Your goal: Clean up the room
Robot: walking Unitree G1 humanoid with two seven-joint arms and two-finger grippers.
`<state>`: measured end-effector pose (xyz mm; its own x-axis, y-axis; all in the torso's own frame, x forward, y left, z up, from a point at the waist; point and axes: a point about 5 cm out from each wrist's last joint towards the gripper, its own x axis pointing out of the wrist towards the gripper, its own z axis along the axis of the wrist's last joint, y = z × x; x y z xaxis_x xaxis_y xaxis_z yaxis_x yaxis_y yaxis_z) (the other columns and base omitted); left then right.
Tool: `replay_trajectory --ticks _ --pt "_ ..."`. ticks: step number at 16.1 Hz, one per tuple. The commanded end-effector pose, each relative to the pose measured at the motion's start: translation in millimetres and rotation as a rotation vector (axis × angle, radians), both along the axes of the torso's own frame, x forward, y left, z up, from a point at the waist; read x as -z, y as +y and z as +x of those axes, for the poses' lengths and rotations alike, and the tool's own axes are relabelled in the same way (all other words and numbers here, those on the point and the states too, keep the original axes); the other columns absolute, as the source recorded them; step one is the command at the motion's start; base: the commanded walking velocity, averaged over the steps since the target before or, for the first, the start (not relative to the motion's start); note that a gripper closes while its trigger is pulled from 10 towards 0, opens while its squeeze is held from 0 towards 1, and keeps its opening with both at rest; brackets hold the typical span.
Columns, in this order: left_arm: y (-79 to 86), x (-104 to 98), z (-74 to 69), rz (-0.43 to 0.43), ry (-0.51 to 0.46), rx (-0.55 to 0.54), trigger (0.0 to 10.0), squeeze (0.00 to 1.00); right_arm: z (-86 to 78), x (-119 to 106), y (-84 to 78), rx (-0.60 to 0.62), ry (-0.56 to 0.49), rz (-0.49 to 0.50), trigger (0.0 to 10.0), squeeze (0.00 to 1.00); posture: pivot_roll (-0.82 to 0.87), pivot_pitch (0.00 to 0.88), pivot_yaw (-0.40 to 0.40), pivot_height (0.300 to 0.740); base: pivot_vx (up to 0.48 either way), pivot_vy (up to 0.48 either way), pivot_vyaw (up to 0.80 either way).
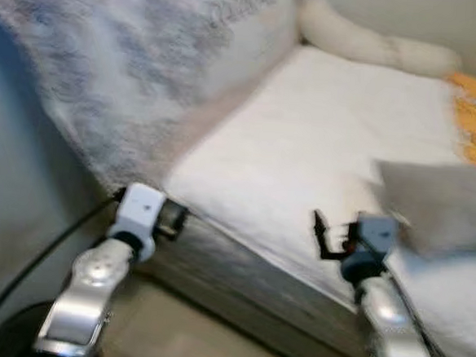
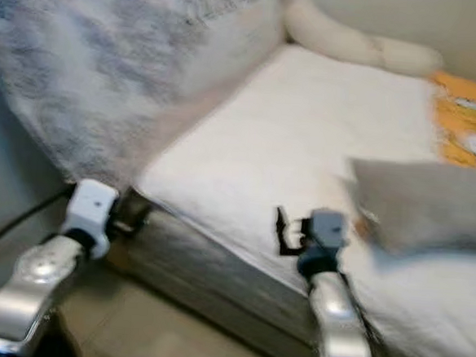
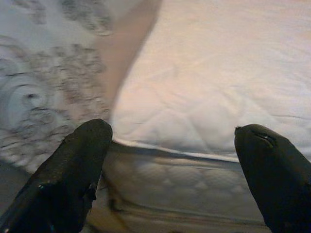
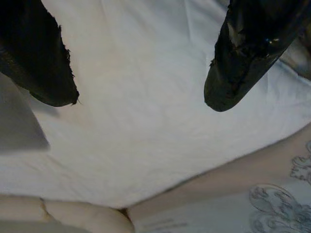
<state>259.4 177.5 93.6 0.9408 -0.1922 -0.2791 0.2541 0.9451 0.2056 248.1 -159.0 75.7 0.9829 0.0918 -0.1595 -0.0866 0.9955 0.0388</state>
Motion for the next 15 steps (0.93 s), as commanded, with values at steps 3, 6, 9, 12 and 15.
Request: replay_trajectory --ticks 3,6,9,12,15 --pt "-4.4 -2.8 3.4 -0.012 -0.017 0.019 10.0 0.00 3.6 -6.1 0.8 0.008 -0.008 0.005 10.0 0.00 0.02 0.000 -0.029 0.740 0.000 0.000 -0.80" --pt "-6.0 -3.5 4.0 -0.017 -0.021 0.025 10.0 0.00 4.6 -6.3 2.1 0.011 -0.009 0.014 10.0 0.00 0.02 0.000 -0.030 0.740 0.000 0.000 -0.80" --pt "-5.7 -3.8 4.5 -0.020 -0.023 0.027 10.0 0.00 5.5 -5.7 1.8 0.015 -0.011 0.011 10.0 0.00 0.02 0.000 -0.029 0.740 0.000 0.000 -0.80" --pt "-5.3 -4.2 4.9 -0.029 -0.028 0.023 10.0 0.00 6.0 -5.8 0.6 0.023 -0.016 0.003 10.0 0.00 0.02 0.000 -0.028 0.740 0.000 0.000 -0.52" --pt "-4.0 -4.9 5.4 -0.039 -0.035 0.009 10.0 0.00 10.9 -11.1 -0.6 0.042 -0.074 -0.043 10.0 0.00 0.02 0.000 -0.029 0.740 0.289 0.000 0.00"
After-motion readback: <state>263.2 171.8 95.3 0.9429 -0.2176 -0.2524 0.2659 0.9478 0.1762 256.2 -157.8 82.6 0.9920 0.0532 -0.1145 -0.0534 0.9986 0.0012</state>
